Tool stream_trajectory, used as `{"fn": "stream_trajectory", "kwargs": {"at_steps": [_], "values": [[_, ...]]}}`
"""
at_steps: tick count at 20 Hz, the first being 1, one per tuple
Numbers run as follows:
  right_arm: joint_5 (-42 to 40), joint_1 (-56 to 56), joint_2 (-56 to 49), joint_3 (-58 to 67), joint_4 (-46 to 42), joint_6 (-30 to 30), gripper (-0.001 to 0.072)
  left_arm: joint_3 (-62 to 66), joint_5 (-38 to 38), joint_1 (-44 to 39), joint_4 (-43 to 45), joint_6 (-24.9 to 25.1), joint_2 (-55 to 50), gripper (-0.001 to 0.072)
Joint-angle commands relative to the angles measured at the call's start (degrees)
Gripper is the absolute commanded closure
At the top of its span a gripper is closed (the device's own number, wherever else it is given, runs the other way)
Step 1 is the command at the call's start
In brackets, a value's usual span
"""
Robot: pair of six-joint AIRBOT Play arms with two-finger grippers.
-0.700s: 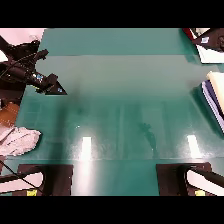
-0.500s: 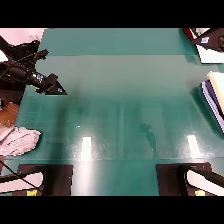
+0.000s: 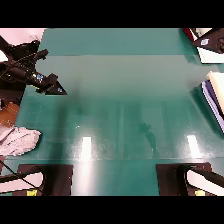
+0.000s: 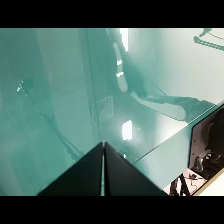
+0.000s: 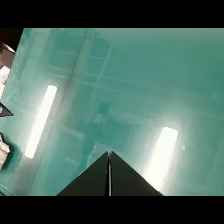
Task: Fold the shirts.
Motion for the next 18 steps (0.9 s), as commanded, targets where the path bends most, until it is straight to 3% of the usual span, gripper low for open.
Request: {"fn": "stream_trajectory", "kwargs": {"at_steps": [1,6,8,11,15,16,17,18], "values": [[0.20,0.04,0.04,0.00,0.00,0.00,0.0699,0.02,3.41,0.02,-0.22,0.07,0.02,0.0681],[0.22,0.04,0.04,0.00,0.02,0.00,0.0699,0.15,7.78,0.20,-2.47,-0.13,0.04,0.0681],[-0.02,0.04,0.04,0.00,0.02,-0.07,0.0699,1.57,6.95,0.83,-0.42,-3.56,0.50,0.0681],[0.15,0.04,0.09,0.00,0.02,-2.73,0.0699,2.10,8.37,0.85,17.51,-7.78,9.09,0.0682],[-1.25,0.04,0.04,0.00,0.04,-4.76,0.0699,1.22,-1.99,0.85,43.85,-10.60,21.11,0.0679],[-1.42,0.04,0.02,0.00,0.02,-5.46,0.0699,0.57,-3.76,0.94,47.67,-10.62,22.69,0.0459],[-1.51,0.07,0.02,0.00,0.02,-6.16,0.0699,-0.35,-4.72,1.03,50.18,-11.47,23.63,0.0076],[-1.46,0.09,0.04,0.00,0.04,-6.71,0.0699,-1.55,-5.46,1.03,52.59,-13.14,24.02,0.0008]]}}
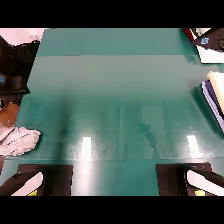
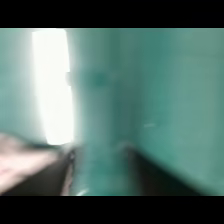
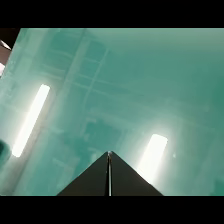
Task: Fold the shirts.
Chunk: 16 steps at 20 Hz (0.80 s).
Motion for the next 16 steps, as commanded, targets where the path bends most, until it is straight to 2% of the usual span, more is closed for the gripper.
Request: {"fn": "stream_trajectory", "kwargs": {"at_steps": [1,6,12,16], "values": [[-0.46,0.07,0.00,0.00,0.04,-2.75,0.0699,-3.61,-4.68,0.11,15.45,-3.96,4.26,0.0006],[-0.44,0.07,0.00,0.00,0.02,-4.42,0.0699,-20.06,-4.04,0.11,16.50,-6.23,4.26,0.0006],[-0.46,0.07,-0.02,0.00,0.04,-4.42,0.0700,-36.92,4.90,0.11,16.92,-8.24,4.24,0.0006],[-0.55,0.07,-0.02,0.00,0.07,-4.39,0.0699,-42.29,9.09,0.11,18.23,-10.88,4.24,0.0006]]}}
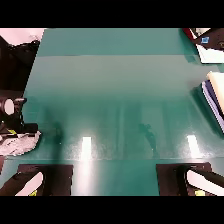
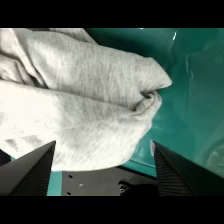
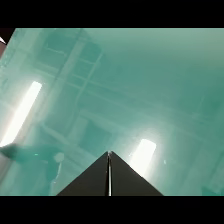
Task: Fold the shirts.
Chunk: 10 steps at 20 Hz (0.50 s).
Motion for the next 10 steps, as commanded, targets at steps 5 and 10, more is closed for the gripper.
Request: {"fn": "stream_trajectory", "kwargs": {"at_steps": [5,10], "values": [[0.00,0.04,0.00,0.00,0.11,-0.07,0.0699,-4.76,5.97,0.04,1.07,-1.97,0.04,0.0013],[0.15,0.04,0.00,0.00,0.11,-0.07,0.0699,-4.17,6.23,0.02,0.72,0.46,0.04,0.0681]]}}
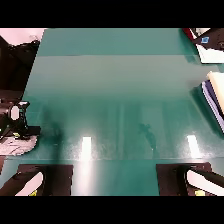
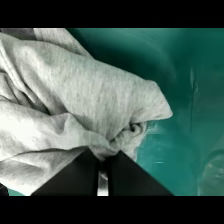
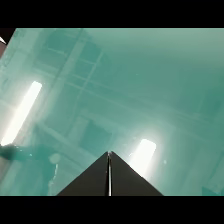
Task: Fold the shirts.
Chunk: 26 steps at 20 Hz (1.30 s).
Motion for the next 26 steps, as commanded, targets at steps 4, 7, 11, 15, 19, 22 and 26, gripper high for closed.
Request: {"fn": "stream_trajectory", "kwargs": {"at_steps": [4,7,11,15,19,22,26], "values": [[-0.76,0.04,0.00,0.00,0.07,0.02,0.0699,13.81,-0.55,-0.57,-15.12,6.86,0.07,0.0682],[-0.74,0.04,0.00,0.00,0.39,0.26,0.0699,31.36,-3.45,-5.77,-29.99,13.77,0.07,0.0682],[-1.20,0.04,0.00,0.00,0.42,0.28,0.0700,51.80,-3.39,-16.98,-37.51,15.17,-0.04,0.0682],[-1.29,0.04,0.00,0.00,0.42,0.90,0.0699,59.56,1.97,-26.45,-37.68,15.17,-0.72,0.0682],[-1.62,0.04,0.00,0.00,0.39,1.36,0.0699,60.11,2.08,-33.27,-37.77,16.26,-8.55,0.0682],[-1.60,0.04,0.00,0.00,0.39,1.36,0.0699,60.11,-0.31,-35.74,-37.92,17.70,-18.86,0.0681],[-0.96,0.04,0.00,0.00,0.37,1.36,0.0699,60.11,-2.34,-35.32,-34.93,19.65,-28.94,0.0487]]}}
